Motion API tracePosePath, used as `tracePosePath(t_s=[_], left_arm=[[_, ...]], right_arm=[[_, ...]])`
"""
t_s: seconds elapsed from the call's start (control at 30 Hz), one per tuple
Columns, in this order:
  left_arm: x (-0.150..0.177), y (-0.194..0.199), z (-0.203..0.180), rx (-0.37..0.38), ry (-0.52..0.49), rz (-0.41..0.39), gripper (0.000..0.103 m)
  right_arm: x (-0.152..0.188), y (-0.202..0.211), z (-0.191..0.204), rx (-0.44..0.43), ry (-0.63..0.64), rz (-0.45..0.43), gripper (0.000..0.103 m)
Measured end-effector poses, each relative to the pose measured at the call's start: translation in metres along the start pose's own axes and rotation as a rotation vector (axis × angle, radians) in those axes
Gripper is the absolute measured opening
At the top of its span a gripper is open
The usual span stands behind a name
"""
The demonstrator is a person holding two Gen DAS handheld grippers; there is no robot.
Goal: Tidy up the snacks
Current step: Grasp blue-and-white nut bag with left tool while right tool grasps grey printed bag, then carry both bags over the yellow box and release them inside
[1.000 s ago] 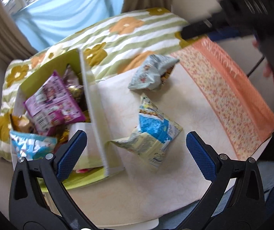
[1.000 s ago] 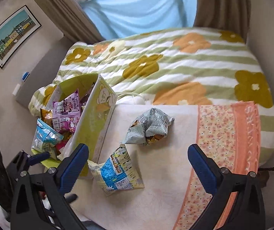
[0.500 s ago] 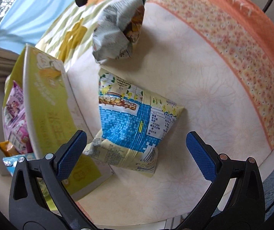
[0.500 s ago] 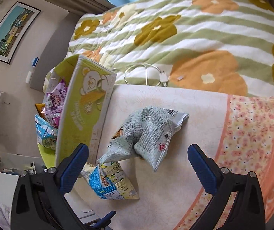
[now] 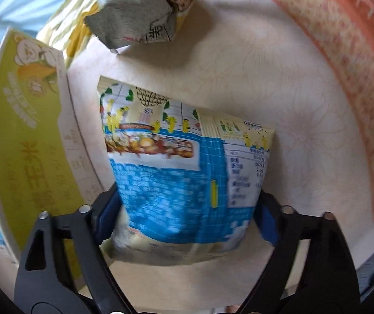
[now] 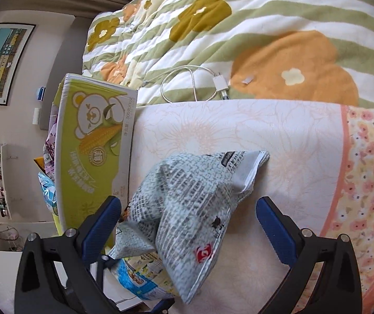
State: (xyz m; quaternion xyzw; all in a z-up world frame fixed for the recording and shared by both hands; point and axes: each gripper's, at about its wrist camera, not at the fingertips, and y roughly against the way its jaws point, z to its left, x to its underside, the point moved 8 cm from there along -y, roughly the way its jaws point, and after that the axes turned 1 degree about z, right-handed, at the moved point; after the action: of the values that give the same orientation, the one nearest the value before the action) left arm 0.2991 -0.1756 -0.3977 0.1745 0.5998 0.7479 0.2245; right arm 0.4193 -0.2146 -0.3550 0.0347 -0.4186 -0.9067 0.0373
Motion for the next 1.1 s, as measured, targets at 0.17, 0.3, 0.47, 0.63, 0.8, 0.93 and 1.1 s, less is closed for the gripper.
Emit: tracePosePath(t_s=[0.17, 0.3, 0.47, 0.63, 0.8, 0.93, 1.1], left_arm=[[-0.001, 0.003, 0.004, 0.024, 0.049, -0.019, 0.065], [0.002, 0.01, 0.012, 0.051, 0.092, -0.034, 0.061], [0.003, 0.018, 0.015, 0.065, 0.125, -0.052, 0.06], [0.014, 0.031, 0.019, 0.096, 0.156, -0.07, 0.06], [0.015, 0.052, 0.032, 0.115, 0.181, -0.114, 0.06], [0.017, 0.073, 0.037, 0.132, 0.203, -0.166, 0.06], [0.025, 0.111, 0.052, 0.139, 0.228, -0.24, 0.06]], right_arm=[[-0.003, -0.007, -0.002, -0.021, -0.019, 0.017, 0.103], [-0.001, -0.013, -0.001, -0.019, -0.012, 0.031, 0.103], [0.002, -0.016, 0.0, -0.029, 0.005, 0.035, 0.087], [0.008, -0.009, 0.006, -0.017, 0.043, 0.006, 0.062], [0.009, 0.017, 0.008, 0.002, 0.069, -0.056, 0.058], [0.011, 0.045, 0.014, 0.042, 0.098, -0.118, 0.058], [0.017, 0.073, 0.03, 0.06, 0.123, -0.176, 0.058]])
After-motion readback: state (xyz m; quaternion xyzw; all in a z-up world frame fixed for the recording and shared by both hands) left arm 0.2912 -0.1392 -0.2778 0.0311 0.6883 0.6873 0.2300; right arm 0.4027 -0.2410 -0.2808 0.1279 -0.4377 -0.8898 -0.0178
